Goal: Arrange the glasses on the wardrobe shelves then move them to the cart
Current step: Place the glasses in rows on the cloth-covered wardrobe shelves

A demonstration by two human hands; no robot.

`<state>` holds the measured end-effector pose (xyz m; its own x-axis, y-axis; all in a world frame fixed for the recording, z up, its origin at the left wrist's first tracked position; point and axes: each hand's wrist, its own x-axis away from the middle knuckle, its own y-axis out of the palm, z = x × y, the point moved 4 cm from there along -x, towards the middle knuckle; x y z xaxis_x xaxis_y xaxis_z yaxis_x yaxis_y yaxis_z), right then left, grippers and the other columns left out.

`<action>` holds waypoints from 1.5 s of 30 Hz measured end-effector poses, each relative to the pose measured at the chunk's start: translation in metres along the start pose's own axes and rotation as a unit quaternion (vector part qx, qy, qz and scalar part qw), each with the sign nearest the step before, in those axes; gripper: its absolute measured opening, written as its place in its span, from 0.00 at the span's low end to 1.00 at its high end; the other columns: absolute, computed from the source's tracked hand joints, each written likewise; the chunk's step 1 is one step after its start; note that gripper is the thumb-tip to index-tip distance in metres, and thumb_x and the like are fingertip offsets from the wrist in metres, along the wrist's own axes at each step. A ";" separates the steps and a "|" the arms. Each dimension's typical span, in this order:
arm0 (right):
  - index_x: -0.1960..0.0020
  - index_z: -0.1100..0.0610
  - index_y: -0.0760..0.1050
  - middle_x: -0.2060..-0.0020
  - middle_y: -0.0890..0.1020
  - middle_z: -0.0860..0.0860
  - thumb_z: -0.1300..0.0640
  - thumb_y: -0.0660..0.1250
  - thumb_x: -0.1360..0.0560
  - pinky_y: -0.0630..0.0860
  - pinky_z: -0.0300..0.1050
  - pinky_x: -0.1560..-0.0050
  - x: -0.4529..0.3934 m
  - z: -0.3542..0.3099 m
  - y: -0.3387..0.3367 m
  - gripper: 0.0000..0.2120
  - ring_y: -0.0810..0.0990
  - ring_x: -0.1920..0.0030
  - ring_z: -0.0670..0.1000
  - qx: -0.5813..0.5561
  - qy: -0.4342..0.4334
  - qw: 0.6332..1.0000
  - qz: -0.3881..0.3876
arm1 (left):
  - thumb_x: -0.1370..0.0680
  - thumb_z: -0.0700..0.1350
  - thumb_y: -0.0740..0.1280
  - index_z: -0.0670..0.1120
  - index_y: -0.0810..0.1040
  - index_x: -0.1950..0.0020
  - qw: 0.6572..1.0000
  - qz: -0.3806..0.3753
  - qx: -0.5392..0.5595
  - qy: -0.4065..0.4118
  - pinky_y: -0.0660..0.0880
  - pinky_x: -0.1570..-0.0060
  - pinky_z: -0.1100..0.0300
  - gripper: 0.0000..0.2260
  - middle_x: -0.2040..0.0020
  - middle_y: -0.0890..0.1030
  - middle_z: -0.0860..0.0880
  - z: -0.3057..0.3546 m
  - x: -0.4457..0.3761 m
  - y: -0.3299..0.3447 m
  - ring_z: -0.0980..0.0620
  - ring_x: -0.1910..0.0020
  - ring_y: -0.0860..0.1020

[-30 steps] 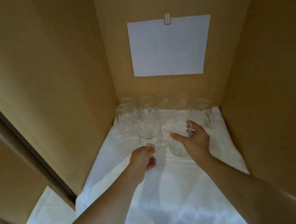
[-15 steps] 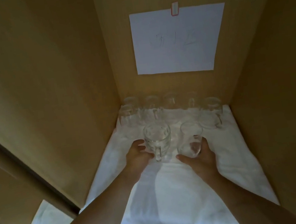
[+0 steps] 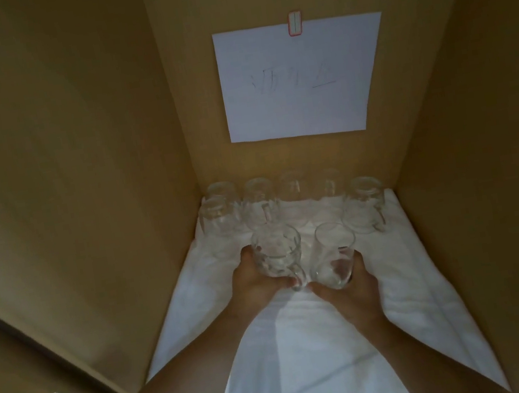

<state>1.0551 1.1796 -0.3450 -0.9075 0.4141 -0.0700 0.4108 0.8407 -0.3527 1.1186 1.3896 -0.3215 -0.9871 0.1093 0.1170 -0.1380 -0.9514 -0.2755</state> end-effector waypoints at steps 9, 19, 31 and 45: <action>0.38 0.38 0.68 0.51 0.82 0.40 0.33 0.82 0.51 0.74 0.30 0.52 0.000 0.003 0.000 0.45 0.80 0.50 0.37 -0.005 -0.005 1.000 -0.001 | 0.48 0.54 0.85 0.59 0.62 0.39 0.991 0.022 -0.128 0.032 0.74 0.59 0.63 0.46 0.44 0.72 0.50 0.038 -0.012 -0.039 0.52 0.48 0.76; 0.40 0.36 0.68 0.51 0.82 0.40 0.33 0.81 0.52 0.73 0.28 0.53 -0.001 0.004 0.001 0.43 0.80 0.50 0.37 -0.011 -0.015 1.000 0.002 | 0.44 0.54 0.83 0.54 0.71 0.33 0.934 -0.002 -0.351 0.067 0.71 0.61 0.63 0.42 0.41 0.75 0.51 0.079 -0.031 -0.052 0.51 0.45 0.74; 0.39 0.38 0.68 0.51 0.82 0.40 0.33 0.82 0.50 0.74 0.27 0.54 -0.001 0.004 0.001 0.43 0.80 0.50 0.36 -0.005 -0.015 1.000 -0.002 | 0.37 0.61 0.82 0.47 0.68 0.23 0.865 -0.099 -0.492 0.029 0.70 0.31 0.51 0.48 0.26 0.67 0.44 0.099 -0.041 -0.042 0.43 0.27 0.67; 0.40 0.35 0.66 0.51 0.81 0.40 0.29 0.79 0.51 0.74 0.28 0.56 -0.001 0.001 0.000 0.43 0.80 0.51 0.36 0.018 0.000 1.000 0.003 | 0.34 0.45 0.84 0.50 0.70 0.23 0.848 -0.102 -0.514 0.079 0.72 0.34 0.57 0.43 0.26 0.72 0.47 0.109 -0.051 -0.042 0.47 0.27 0.71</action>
<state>1.0557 1.1789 -0.3458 -0.9046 0.4200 -0.0725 0.4137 0.8245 -0.3862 1.1833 1.3923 -0.2117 -0.9212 0.3568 0.1551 -0.2250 -0.1634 -0.9606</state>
